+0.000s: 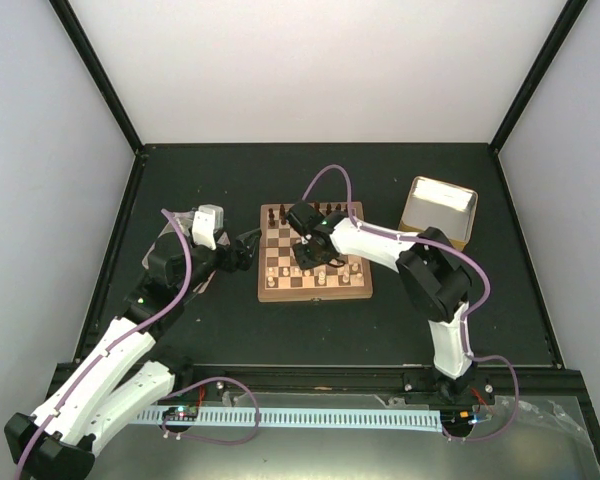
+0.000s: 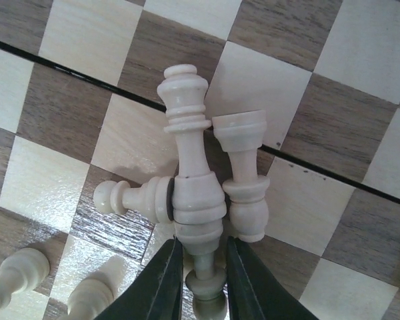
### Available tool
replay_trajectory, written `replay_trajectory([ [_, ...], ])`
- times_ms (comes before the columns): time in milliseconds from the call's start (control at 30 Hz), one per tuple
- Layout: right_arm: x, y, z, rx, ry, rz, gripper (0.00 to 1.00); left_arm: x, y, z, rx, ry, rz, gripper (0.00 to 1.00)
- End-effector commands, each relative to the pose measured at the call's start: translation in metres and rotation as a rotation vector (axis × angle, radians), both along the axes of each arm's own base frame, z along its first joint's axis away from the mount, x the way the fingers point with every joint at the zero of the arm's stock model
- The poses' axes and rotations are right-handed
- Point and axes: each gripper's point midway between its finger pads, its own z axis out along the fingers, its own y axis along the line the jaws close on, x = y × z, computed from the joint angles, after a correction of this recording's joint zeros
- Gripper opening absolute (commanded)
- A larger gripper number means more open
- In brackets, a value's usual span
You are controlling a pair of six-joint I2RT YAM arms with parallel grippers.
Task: Set up the chess pieces on the board
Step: Pick up the chess piece from the chessboard.
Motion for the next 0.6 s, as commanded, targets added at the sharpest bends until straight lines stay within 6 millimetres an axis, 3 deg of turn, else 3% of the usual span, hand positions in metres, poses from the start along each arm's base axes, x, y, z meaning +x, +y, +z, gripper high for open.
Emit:
replay_trajectory([
  [0,0.007,0.0,0.002,-0.003,-0.004,0.006,0.21,0.001,0.0,0.008,-0.008,-0.028,-0.004,0.98],
  [133,0.009,-0.002,0.001,0.002,0.002,0.006,0.19,0.001,0.0,0.008,-0.005,-0.03,-0.004,0.98],
  [233,0.01,-0.001,0.003,0.011,0.003,0.027,0.11,0.002,-0.001,0.008,-0.009,-0.026,-0.008,0.98],
  [567,0.015,0.012,0.048,0.13,-0.134,0.141,0.03,0.002,-0.013,-0.005,-0.082,0.041,-0.051,0.98],
])
